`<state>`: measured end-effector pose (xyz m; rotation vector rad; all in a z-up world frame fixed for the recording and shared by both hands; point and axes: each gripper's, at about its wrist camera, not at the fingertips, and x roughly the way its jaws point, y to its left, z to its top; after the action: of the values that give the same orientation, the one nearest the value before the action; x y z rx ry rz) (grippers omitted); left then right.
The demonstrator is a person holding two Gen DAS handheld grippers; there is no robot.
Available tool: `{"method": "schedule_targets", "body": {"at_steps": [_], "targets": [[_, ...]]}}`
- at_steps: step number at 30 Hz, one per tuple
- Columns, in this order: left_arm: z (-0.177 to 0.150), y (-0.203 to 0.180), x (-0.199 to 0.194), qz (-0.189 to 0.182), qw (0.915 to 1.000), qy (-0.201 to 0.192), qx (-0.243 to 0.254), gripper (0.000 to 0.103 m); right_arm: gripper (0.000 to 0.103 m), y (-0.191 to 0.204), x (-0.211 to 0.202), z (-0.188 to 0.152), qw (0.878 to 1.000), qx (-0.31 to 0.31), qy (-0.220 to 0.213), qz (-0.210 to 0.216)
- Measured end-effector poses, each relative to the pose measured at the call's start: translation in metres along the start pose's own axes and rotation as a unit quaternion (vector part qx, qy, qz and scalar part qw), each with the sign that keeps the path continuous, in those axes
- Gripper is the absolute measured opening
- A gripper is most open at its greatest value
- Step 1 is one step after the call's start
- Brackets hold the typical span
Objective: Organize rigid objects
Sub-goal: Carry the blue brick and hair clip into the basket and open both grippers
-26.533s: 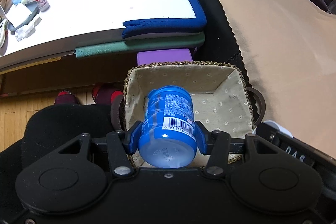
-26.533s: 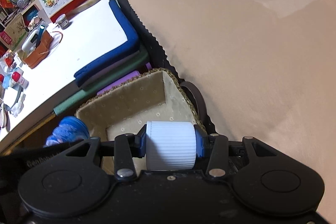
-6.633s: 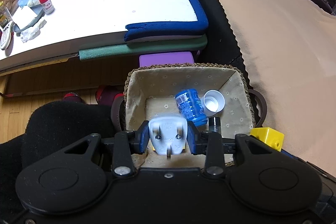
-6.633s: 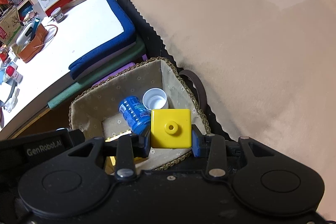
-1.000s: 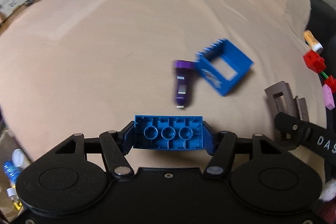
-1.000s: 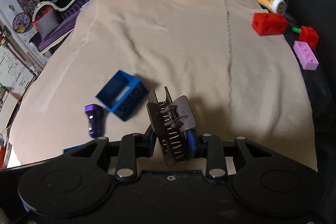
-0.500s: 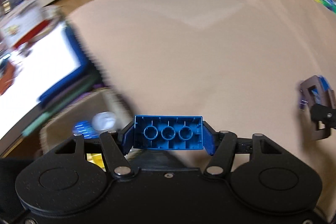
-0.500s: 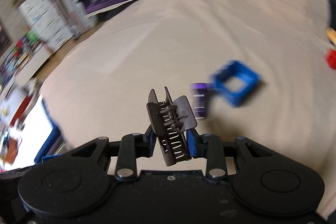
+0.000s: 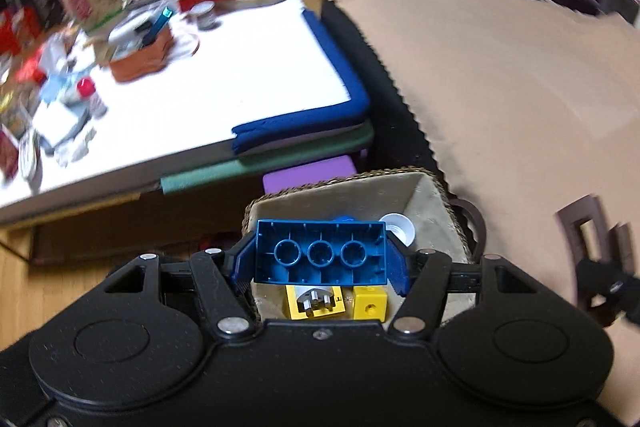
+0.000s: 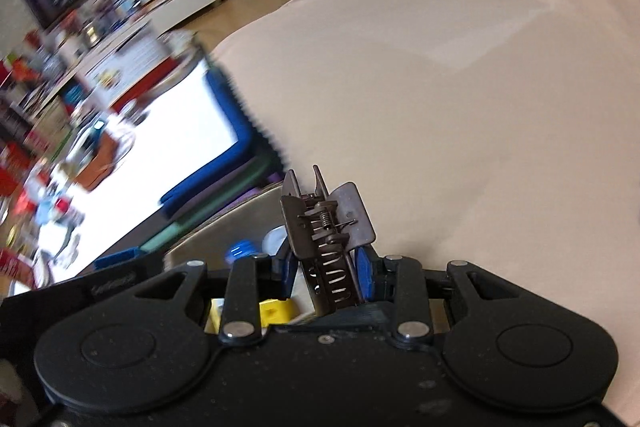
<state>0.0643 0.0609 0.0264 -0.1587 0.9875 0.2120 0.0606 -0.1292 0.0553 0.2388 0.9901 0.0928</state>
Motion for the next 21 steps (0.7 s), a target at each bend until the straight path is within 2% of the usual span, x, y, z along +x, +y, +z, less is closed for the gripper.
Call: {"method": "schedule_targets", "body": {"at_steps": [4,6,8,11,21], "targets": [[-0.007,0.009,0.007,0.018,0.9996,0.003,-0.02,0.059,0.03,0.023,0.014,0.0,1.0,-0.021,0.017,0.009],[-0.01,0.014,0.012,0.007,0.9993,0.017,-0.034,0.059,0.03,0.032,0.02,-0.002,0.999,-0.031,0.025,0.007],[-0.011,0.02,0.008,-0.002,0.9989,0.016,-0.043,0.059,0.03,0.038,0.028,-0.005,0.999,-0.039,0.034,0.0],[-0.013,0.021,0.007,0.016,0.9989,0.009,-0.042,0.059,0.03,0.048,0.041,-0.008,0.998,-0.044,0.047,-0.01],[-0.008,0.031,0.025,0.009,0.9966,0.055,-0.061,0.059,0.03,0.065,0.07,-0.012,0.994,-0.062,0.071,-0.052]]}}
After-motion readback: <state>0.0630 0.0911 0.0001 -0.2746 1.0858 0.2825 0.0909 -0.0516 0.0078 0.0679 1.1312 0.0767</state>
